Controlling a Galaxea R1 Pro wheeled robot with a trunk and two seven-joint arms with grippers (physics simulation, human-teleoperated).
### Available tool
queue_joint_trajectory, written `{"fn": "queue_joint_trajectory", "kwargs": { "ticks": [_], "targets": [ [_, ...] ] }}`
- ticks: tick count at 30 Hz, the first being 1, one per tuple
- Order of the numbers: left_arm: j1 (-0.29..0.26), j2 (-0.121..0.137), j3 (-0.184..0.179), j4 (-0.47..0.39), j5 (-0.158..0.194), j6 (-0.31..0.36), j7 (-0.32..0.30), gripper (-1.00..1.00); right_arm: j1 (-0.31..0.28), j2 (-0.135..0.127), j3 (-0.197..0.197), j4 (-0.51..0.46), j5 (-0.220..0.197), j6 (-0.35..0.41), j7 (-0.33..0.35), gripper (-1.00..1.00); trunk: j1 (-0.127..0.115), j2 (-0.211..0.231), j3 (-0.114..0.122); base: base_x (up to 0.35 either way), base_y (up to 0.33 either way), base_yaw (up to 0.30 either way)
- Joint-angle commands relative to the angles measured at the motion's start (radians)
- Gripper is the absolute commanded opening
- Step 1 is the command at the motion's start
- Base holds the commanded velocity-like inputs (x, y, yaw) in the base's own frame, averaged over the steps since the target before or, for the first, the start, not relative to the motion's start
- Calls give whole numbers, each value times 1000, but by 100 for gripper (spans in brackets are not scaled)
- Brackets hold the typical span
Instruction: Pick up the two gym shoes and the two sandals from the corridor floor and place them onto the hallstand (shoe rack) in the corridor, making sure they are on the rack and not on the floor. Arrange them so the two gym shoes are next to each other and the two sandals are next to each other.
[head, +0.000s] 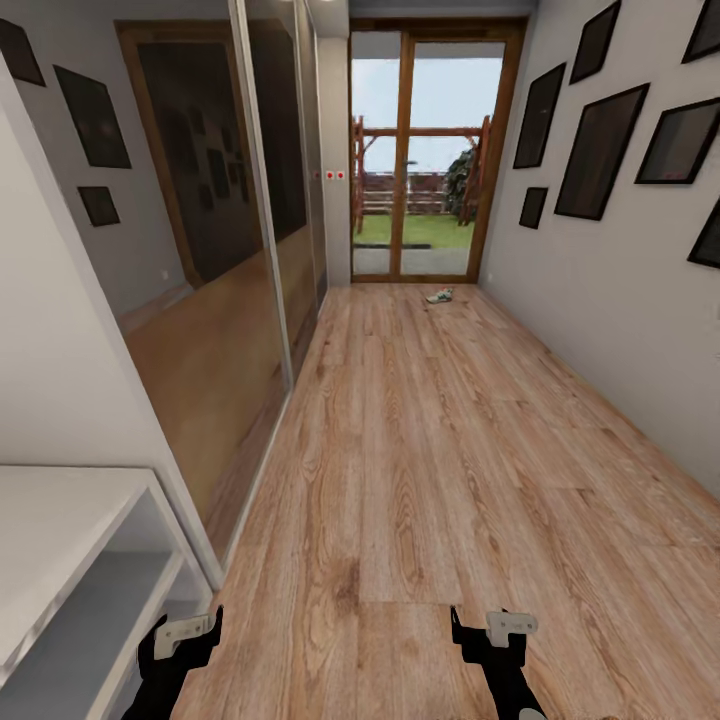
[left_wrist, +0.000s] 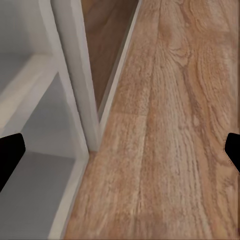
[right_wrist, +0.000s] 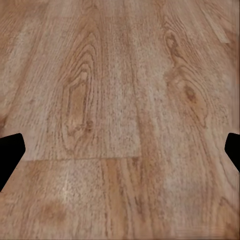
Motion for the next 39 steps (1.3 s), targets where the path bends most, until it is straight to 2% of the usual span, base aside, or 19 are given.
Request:
{"fn": "queue_joint_trajectory", "kwargs": {
  "ticks": [1,29,39],
  "targets": [
    [0,0,0,0,0,0,0,100,0,0,0,0,0,0,0,100,0,0,0,0,0,-160],
    [0,0,0,0,0,0,0,100,0,0,-1,-1,0,0,0,100,0,0,0,2,0,-37],
    [0,0,1,0,1,0,0,100,0,0,0,-1,0,0,0,100,0,0,0,188,0,-1]
  ]
}}
